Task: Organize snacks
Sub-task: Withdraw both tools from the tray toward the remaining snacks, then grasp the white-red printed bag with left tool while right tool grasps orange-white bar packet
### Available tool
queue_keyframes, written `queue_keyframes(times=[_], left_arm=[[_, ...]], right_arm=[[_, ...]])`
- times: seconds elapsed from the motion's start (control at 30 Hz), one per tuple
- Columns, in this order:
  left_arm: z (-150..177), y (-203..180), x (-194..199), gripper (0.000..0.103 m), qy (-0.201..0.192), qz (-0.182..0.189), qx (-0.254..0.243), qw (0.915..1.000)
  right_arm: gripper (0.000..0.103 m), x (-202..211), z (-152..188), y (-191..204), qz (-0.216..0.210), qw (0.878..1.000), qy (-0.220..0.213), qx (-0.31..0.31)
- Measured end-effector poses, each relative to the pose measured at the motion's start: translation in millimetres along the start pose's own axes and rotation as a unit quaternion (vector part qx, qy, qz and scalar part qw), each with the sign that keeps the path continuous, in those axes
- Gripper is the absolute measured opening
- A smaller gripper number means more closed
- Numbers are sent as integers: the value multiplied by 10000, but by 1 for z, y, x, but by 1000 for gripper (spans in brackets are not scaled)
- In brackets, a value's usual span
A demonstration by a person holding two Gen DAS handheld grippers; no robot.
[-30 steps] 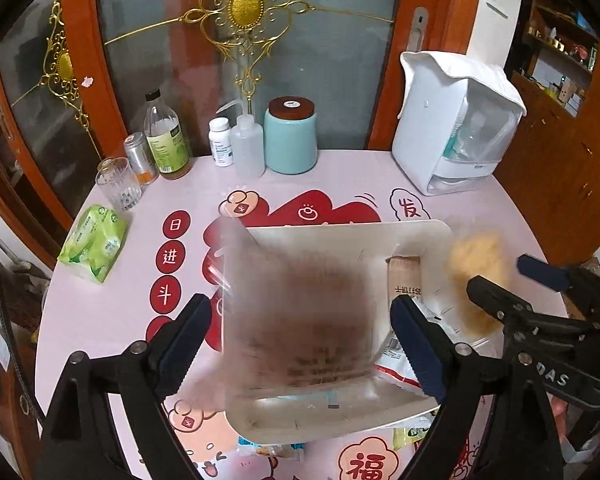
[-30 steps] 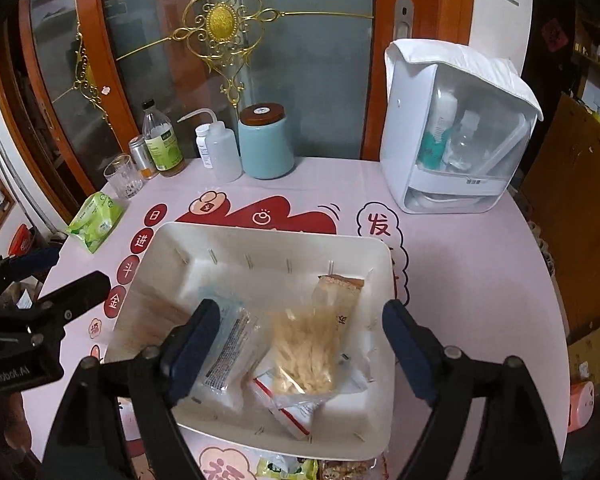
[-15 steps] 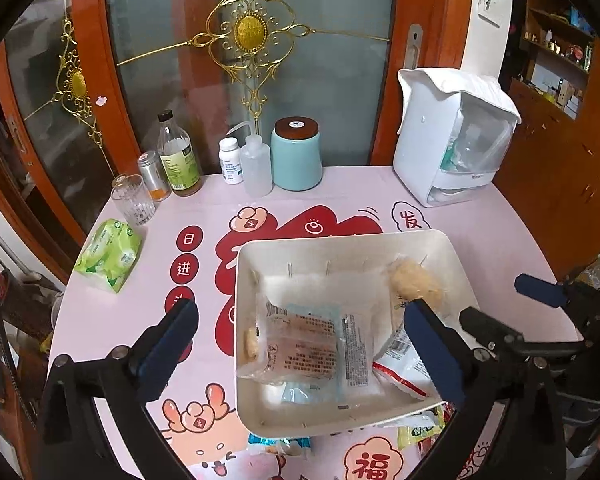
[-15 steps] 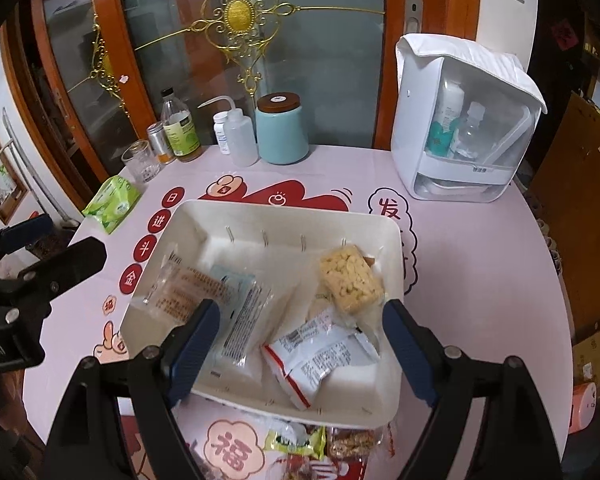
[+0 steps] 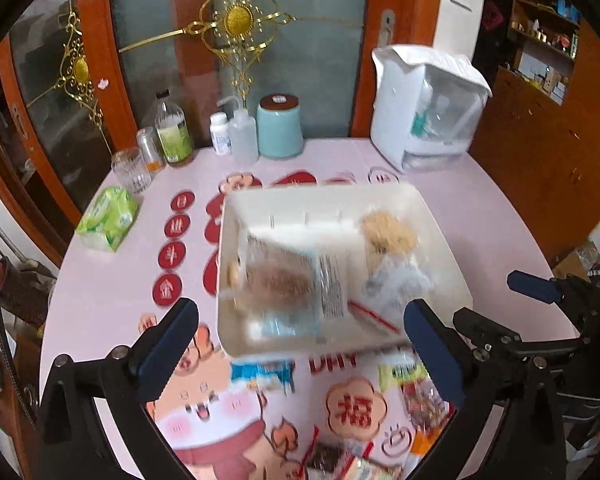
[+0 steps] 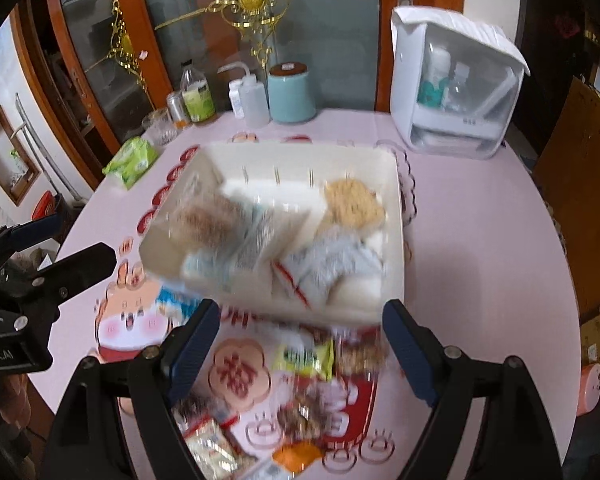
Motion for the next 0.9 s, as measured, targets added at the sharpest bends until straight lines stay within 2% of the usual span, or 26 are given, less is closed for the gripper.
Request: queue_keyframes(times=[0.2,0.47,0.57,0.7,0.8,0.9], left_arm=[[52,-18,2,102,307,76,18,9995],[118,-37,-6,102,654,-191,499,9964],[146,-39,-18,102,916,-280,1003,9903],[176,-39,-34,102,1257,-428,1593,9783],[197,-41,-47,97,1533,-362,1939,9683],[213,-46,-56,97,1690,-276,2131,9619]], right_arm=[[84,-7,51,-8,48,9993,363,-35],[84,-28,109,-24,115,9940,925,-573],[83,-39,126,-26,101,9906,1134,-753],[73,-54,143,-25,165,9866,1383,-846],[69,-67,156,-24,150,9831,1594,-887],[68,-74,165,-20,52,9818,1675,-892]])
Point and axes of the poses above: each gripper's, at about its wrist camera, not at the fingertips, and x roughly against the way its jaws point, y to its left, z to its underside, the point moved 2 cm from there along -x, roughly the way its jaws point, and after that the axes turned 6 degrees about -x, right-handed, at the moved point
